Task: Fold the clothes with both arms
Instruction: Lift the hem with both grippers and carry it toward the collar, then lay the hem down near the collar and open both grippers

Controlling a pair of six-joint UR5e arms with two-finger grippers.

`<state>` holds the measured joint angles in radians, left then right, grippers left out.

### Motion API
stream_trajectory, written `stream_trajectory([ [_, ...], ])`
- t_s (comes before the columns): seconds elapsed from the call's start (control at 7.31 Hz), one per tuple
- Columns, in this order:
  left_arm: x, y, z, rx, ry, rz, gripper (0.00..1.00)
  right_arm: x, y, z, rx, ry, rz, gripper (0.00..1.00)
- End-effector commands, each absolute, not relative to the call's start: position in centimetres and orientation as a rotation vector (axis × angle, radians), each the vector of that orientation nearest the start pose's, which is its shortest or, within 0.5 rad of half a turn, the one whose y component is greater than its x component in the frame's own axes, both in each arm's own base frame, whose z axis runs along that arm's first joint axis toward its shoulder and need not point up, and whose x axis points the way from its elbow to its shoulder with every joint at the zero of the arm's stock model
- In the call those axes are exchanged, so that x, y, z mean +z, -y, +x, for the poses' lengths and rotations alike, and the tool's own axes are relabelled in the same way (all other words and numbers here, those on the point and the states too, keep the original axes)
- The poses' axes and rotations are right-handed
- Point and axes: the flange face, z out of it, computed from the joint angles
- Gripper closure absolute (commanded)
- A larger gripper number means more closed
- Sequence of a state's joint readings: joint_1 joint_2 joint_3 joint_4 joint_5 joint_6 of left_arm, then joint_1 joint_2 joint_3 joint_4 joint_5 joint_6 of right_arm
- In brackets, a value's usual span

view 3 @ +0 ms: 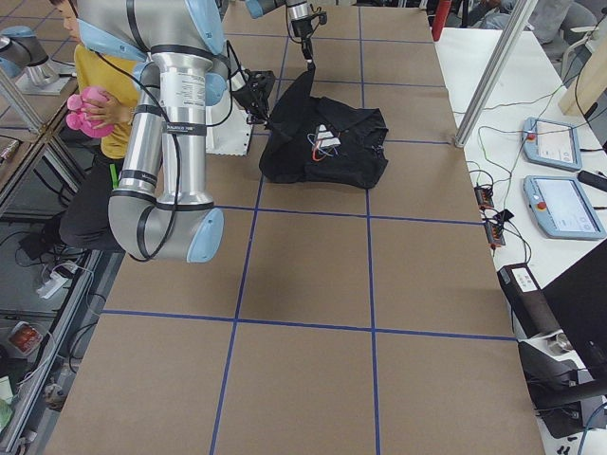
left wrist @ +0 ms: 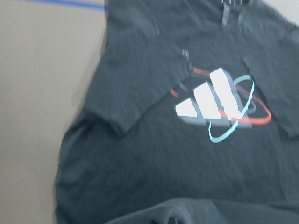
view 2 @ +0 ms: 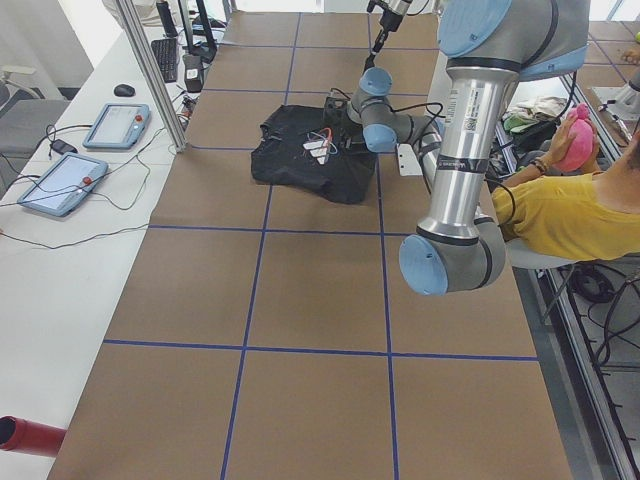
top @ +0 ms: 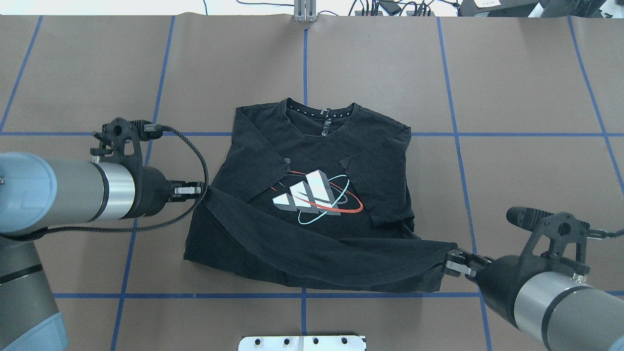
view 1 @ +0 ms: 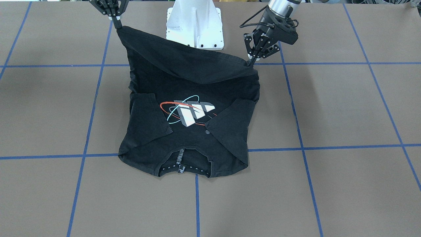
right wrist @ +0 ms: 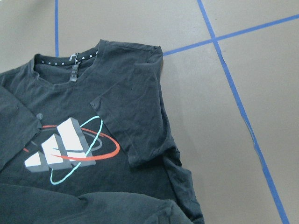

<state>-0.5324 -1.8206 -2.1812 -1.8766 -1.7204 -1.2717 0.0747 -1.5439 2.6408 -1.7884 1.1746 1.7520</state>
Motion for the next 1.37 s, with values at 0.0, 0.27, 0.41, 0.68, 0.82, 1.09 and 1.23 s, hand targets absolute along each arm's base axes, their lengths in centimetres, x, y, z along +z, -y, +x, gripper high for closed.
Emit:
stream_trajectory([
  [0.0,20.7,40.9,36.2,-0.174,-1.101,0.42,1.0,22.1,23.5,-32.0,0.502,0.867,0.357,1.0],
  [0.27,21.7,43.6,37.6,-0.2,-1.064,0.417,1.0,21.8,29.0,-35.5,0.536,0.827,0.363,1.0],
  [0.41,21.4,45.4,38.3,-0.214,-1.053,0.423,1.0,21.8,31.9,-36.8,0.555,0.805,0.347,1.0],
  [0.68,22.4,49.3,40.8,-0.222,-0.995,0.424,1.0,22.4,36.7,-37.7,0.575,0.749,0.361,1.0],
  [0.82,22.9,51.2,42.5,-0.246,-0.955,0.44,1.0,22.4,39.3,-38.9,0.596,0.727,0.348,1.0],
  [1.09,24.1,53.7,44.1,-0.266,-0.928,0.449,1.0,23.1,43.1,-38.7,0.618,0.688,0.334,1.0],
  [1.23,25.0,54.6,44.7,-0.276,-0.91,0.455,1.0,23.5,44.8,-38.3,0.64,0.667,0.334,1.0],
])
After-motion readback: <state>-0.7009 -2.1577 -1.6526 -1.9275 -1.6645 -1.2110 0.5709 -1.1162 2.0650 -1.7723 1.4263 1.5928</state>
